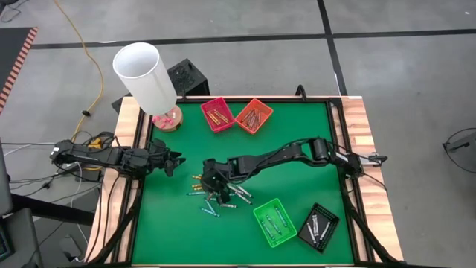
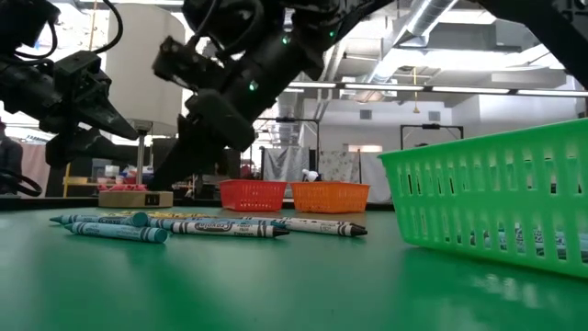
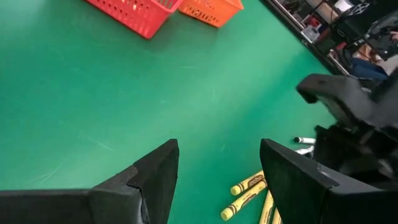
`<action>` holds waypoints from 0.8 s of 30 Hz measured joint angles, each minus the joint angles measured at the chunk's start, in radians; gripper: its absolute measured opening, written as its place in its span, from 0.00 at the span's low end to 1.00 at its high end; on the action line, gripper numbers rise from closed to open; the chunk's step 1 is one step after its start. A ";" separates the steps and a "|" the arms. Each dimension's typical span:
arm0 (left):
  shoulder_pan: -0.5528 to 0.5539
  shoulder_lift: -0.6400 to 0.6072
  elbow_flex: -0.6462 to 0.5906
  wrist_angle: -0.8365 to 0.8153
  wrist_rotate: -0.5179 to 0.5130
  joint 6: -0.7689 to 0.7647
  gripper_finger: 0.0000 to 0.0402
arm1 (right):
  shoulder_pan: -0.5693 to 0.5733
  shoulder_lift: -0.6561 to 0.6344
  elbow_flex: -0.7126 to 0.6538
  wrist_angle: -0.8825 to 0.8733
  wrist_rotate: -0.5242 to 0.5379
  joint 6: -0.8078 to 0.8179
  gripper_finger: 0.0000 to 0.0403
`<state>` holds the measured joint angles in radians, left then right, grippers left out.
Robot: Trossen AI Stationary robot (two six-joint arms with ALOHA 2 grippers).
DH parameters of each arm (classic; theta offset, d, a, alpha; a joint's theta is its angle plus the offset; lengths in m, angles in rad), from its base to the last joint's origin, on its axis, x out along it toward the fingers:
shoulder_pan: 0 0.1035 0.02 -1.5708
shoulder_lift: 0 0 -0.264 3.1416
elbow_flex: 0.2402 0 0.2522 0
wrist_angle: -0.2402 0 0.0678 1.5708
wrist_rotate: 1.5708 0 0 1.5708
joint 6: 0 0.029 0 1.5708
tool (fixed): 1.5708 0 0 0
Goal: Sort crayons
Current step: Put the brown crayon into the orange bin
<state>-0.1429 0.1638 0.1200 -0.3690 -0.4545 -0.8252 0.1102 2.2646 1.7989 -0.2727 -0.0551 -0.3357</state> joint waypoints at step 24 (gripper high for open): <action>0.000 0.000 0.000 0.000 -0.001 -0.002 0.54 | 0.031 -0.001 0.029 -0.117 0.001 -0.197 0.16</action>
<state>-0.1429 0.1638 0.1200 -0.3691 -0.4553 -0.8272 0.1413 2.2635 1.8278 -0.3895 -0.0539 -0.5329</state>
